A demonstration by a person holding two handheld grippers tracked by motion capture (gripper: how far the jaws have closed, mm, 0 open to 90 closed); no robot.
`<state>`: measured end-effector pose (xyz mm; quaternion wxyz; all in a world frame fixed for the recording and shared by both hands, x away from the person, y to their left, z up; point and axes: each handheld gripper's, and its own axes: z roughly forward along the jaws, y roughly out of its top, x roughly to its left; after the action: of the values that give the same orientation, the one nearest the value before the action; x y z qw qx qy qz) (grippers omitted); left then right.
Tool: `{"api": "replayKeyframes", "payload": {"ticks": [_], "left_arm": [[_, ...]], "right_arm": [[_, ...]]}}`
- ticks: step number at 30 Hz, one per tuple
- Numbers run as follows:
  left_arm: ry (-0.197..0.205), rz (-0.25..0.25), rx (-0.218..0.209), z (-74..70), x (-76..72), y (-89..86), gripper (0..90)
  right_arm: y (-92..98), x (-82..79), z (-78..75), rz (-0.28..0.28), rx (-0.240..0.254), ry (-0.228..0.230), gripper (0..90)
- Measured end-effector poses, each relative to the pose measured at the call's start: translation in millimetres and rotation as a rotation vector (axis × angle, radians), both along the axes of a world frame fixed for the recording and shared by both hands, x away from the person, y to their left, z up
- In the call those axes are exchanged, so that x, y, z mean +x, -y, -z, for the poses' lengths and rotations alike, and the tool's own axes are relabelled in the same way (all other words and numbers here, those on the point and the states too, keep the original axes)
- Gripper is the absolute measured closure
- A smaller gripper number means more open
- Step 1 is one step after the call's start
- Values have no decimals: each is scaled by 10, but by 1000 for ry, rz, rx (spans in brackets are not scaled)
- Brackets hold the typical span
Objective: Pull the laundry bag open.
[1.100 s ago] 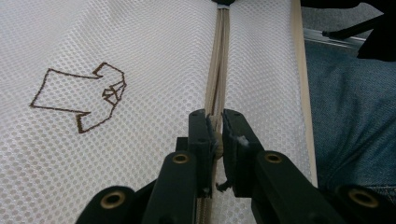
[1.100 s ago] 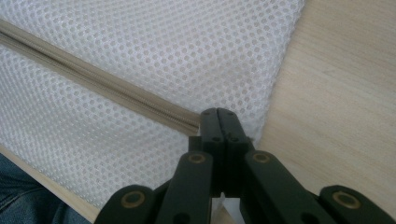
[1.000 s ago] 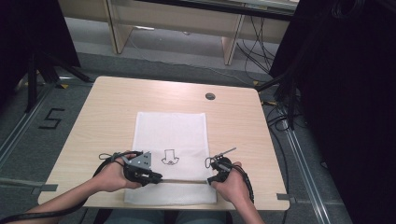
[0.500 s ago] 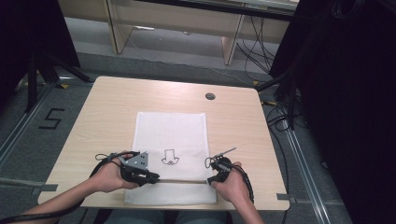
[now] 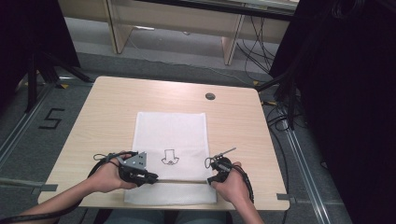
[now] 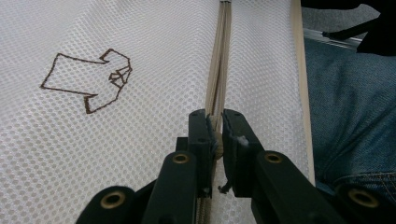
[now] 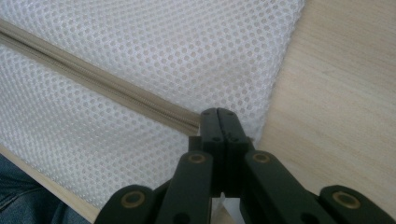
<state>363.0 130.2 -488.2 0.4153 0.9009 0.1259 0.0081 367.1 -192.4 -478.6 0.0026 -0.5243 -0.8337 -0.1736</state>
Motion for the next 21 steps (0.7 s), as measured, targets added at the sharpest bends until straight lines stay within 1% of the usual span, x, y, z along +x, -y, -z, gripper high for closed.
{"api": "replayKeyframes", "payload": {"ticks": [1,2,3,5,11,12,13,14,15,16,17,18,19,20,21], "left_arm": [[-6,-1,-10,5,-2,2,818],[-6,-1,-10,5,-2,2,818],[-5,0,-12,1,-3,0,818],[-4,0,-14,-3,-4,-1,818],[-8,-2,-12,2,-2,-27,818],[-1,-4,-5,1,-9,-28,818],[-1,0,-2,-1,-2,-41,818],[-11,-7,-13,2,-8,-49,818],[2,-6,2,-5,-5,-64,818],[-9,-9,-11,-2,-5,-71,818],[-8,-8,-4,-3,-8,-77,818],[2,-10,-1,-3,-10,-85,818],[-13,-12,-17,2,-11,-90,818],[-13,-12,-17,2,-11,-90,818],[-2,-12,0,0,-15,-103,818]], "right_arm": [[1,0,0,0,1,0,900],[-2,1,8,5,-11,1,900],[-7,0,5,12,-10,-2,900],[-4,1,9,8,-9,-1,900],[-7,0,5,13,-7,-5,900],[-4,1,9,9,-9,-2,900],[-1,-1,0,2,2,-3,900],[-2,-1,4,4,-5,0,900],[-8,0,6,12,-8,-4,900],[-3,2,9,7,-11,1,900],[-1,-1,-1,2,2,-2,900],[0,0,0,-1,0,0,900],[-3,-2,0,3,2,-3,900],[1,0,0,0,1,0,900],[-3,2,9,7,-12,1,900]]}}
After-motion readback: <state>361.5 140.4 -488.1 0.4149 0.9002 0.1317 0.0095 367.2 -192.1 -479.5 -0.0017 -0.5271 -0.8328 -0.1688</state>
